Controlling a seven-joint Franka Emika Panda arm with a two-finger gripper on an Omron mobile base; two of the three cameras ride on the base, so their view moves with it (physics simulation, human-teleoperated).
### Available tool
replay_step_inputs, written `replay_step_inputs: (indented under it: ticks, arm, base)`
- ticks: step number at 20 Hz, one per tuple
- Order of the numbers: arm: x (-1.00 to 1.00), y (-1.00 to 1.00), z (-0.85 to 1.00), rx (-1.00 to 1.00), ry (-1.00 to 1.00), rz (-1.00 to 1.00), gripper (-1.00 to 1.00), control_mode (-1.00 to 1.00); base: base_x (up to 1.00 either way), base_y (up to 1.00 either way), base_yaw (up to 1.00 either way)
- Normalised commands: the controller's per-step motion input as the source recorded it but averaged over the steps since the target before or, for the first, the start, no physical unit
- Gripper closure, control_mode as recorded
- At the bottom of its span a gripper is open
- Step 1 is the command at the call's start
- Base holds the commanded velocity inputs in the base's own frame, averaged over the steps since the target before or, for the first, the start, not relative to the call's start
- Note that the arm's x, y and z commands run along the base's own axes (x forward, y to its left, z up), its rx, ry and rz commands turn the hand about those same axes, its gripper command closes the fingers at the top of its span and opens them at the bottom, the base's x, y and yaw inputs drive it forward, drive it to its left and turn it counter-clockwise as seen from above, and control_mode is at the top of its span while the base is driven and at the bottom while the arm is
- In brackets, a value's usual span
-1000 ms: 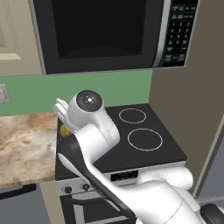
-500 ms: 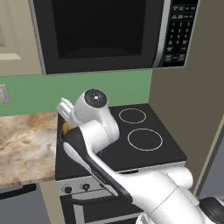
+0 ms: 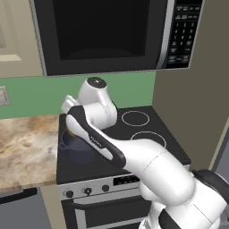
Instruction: Turn on the burner for the pot on the stove. Wait thirty seconds for the pot to heat up. Then add the squash to the pot.
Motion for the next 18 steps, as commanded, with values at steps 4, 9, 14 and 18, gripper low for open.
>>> replay_step_inputs:
  ticks: [4,9,14,18]
  arm:
    - [0.24,-0.01,-0.49,-0.02,-0.01,0.08,1.0,-1.0]
    - [0.19,0.0,-0.39,-0.01,0.0,0.07,1.0,-1.0]
    - [0.43,-0.09,-0.11,0.0,0.02,0.06,1.0,-1.0]
    - [0.5,-0.07,-0.21,0.0,0.0,0.06,1.0,-1.0]
  base:
    - [0.0,0.0,0.0]
    - [0.0,0.0,0.0]
    - [0.0,0.0,0.0]
    - [0.0,0.0,0.0]
